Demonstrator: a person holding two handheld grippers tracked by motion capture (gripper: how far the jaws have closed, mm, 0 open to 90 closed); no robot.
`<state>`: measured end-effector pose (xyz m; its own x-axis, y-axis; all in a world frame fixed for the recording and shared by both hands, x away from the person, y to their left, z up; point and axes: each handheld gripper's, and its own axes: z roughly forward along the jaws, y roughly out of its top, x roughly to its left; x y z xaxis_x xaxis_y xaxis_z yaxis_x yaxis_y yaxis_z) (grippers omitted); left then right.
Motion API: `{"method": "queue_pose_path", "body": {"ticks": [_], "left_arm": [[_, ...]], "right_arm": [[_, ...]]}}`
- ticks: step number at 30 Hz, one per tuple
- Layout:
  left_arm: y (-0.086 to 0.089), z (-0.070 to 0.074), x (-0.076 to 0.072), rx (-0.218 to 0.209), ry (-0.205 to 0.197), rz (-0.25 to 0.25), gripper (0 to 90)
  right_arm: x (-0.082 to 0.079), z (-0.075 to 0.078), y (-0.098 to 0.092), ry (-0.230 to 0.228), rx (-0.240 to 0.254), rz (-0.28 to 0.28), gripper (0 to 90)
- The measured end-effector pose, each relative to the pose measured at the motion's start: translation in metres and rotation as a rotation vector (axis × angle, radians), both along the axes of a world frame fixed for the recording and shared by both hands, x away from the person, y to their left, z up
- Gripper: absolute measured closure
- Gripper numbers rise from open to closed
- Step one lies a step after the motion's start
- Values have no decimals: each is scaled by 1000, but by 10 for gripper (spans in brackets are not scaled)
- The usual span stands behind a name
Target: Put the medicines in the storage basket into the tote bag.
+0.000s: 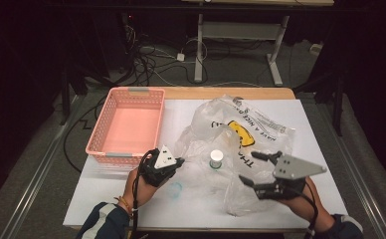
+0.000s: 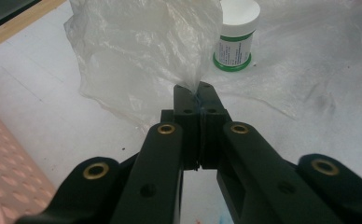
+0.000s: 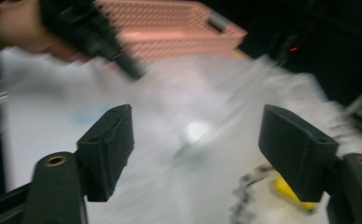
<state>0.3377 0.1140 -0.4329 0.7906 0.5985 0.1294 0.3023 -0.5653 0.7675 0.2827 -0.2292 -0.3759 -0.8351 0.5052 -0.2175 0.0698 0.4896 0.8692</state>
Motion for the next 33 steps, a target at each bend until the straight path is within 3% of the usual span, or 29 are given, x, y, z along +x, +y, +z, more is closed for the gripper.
{"method": "queue_pose_path", "body": {"ticks": [1, 6, 10, 12, 14, 16, 17, 20, 25, 27, 31, 33], "left_arm": [[-1, 0, 0, 2, -1, -1, 867], [-4, -1, 0, 10, -2, -7, 866], [-5, -2, 1, 16, -4, -8, 866], [-6, -1, 1, 17, -6, -11, 865], [-6, -1, 1, 17, -7, -12, 865], [-5, -2, 1, 16, -7, -13, 865], [-5, -2, 1, 14, -6, -14, 865], [-5, -2, 0, 14, -7, -17, 865], [-4, 2, -2, 27, -25, -19, 864], [0, 9, -5, 1, -42, -17, 864], [2, 16, -7, -21, -63, -14, 864], [5, 26, -8, -37, -107, -1, 864]], "right_arm": [[-14, -9, 3, 26, -36, 34, 207], [-38, -26, 9, 61, -73, 109, 164], [-38, -38, 14, 79, -125, 97, 170], [-36, -47, 20, 89, -181, 62, 176], [-35, -59, 26, 90, -246, 97, 162], [-32, -65, 30, 91, -285, 86, 166], [-31, -68, 30, 88, -284, 83, 197], [-27, -69, 28, 32, -285, 29, 458], [-20, -59, 17, 11, -266, -33, 825], [-19, -54, 14, 4, -243, -32, 881], [-20, -44, 13, -44, -215, -36, 893], [-19, -32, 12, -95, -173, -56, 897]]}}
